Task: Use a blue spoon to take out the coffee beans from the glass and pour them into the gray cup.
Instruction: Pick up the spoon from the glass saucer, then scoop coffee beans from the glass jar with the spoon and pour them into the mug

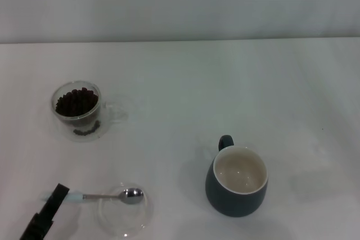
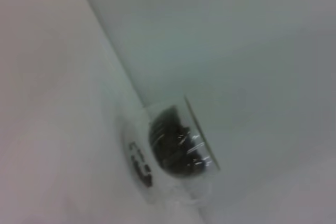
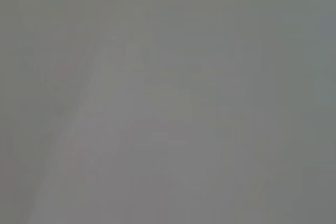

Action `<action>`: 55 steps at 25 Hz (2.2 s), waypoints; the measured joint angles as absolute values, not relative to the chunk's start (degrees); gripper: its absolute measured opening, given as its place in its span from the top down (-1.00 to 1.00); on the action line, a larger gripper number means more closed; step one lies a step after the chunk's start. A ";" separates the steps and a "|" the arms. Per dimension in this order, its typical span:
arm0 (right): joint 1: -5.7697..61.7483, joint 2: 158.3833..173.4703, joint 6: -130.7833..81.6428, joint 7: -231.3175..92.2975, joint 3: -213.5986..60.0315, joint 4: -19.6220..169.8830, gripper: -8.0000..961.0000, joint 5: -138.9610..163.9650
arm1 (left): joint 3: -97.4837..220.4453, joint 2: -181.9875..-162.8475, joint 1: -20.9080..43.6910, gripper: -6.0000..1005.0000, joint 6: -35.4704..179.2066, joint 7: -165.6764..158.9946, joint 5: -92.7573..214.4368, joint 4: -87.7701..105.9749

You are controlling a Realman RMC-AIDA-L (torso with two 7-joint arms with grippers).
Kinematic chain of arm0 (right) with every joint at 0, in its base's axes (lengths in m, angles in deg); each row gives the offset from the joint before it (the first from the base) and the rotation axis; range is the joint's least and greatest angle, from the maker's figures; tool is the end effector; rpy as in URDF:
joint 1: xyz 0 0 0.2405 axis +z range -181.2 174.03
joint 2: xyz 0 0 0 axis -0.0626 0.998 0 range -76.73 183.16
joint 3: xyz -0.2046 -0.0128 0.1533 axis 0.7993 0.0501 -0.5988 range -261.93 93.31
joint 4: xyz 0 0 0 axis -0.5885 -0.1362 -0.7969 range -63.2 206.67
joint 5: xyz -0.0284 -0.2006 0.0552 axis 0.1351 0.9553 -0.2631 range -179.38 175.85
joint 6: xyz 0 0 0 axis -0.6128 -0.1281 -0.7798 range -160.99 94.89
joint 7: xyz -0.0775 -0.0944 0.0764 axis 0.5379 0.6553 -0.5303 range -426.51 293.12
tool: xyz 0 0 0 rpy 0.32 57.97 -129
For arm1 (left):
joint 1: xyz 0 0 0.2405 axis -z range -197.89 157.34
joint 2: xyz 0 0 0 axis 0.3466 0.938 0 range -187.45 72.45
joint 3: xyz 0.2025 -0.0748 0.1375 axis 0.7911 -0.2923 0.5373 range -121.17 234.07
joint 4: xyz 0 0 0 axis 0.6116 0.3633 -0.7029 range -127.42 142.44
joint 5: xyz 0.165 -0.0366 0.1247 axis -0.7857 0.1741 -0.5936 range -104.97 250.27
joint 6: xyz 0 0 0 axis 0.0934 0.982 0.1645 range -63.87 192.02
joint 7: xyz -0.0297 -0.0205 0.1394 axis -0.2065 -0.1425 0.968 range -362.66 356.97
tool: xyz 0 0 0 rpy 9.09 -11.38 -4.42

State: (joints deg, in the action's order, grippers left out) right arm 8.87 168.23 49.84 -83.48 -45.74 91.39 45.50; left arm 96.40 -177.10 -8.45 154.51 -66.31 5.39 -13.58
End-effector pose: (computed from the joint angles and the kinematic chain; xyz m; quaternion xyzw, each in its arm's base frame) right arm 0.3743 0.2741 0.1150 -0.6630 0.0611 0.2757 0.6934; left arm -0.3331 0.1585 -0.0817 -0.5390 -0.6151 -0.5129 0.2608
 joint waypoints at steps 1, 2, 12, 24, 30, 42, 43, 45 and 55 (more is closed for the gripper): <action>8.89 168.24 49.90 -83.48 -45.74 91.25 -0.33 45.43 | 96.54 -177.06 -8.45 0.72 154.92 -66.91 5.06 -13.06; 8.90 168.24 49.91 -83.48 -45.74 91.16 -0.33 45.22 | 96.70 -177.03 -8.45 0.72 155.21 -67.30 4.81 -12.61; 8.98 168.26 50.18 -83.47 -45.73 91.05 -0.33 44.43 | 101.43 -176.58 -10.96 0.72 160.59 -73.38 4.70 -4.04; 9.62 168.32 50.28 -83.11 -45.15 91.07 -0.33 44.11 | 103.28 -176.17 -11.97 0.72 162.46 -78.56 4.46 7.59; 9.77 168.40 50.18 -83.21 -45.05 90.86 -0.33 44.11 | 103.90 -175.91 -11.96 0.72 163.19 -84.12 4.14 16.03; 10.79 168.51 50.26 -83.38 -44.96 89.79 -0.30 44.11 | 103.51 -173.90 -11.10 0.72 163.23 -93.02 4.41 26.25; 10.94 168.51 50.27 -83.36 -44.96 89.53 -0.30 44.11 | 103.49 -173.81 -11.08 0.72 163.23 -93.85 4.43 27.29; 11.19 168.52 50.25 -83.16 -44.95 89.08 -0.30 44.11 | 103.45 -173.66 -11.05 0.72 163.23 -95.45 4.48 29.19; 12.09 168.52 50.54 -83.26 -43.02 88.08 -0.30 44.22 | 102.68 -168.38 -9.98 0.72 161.25 -101.33 5.80 31.40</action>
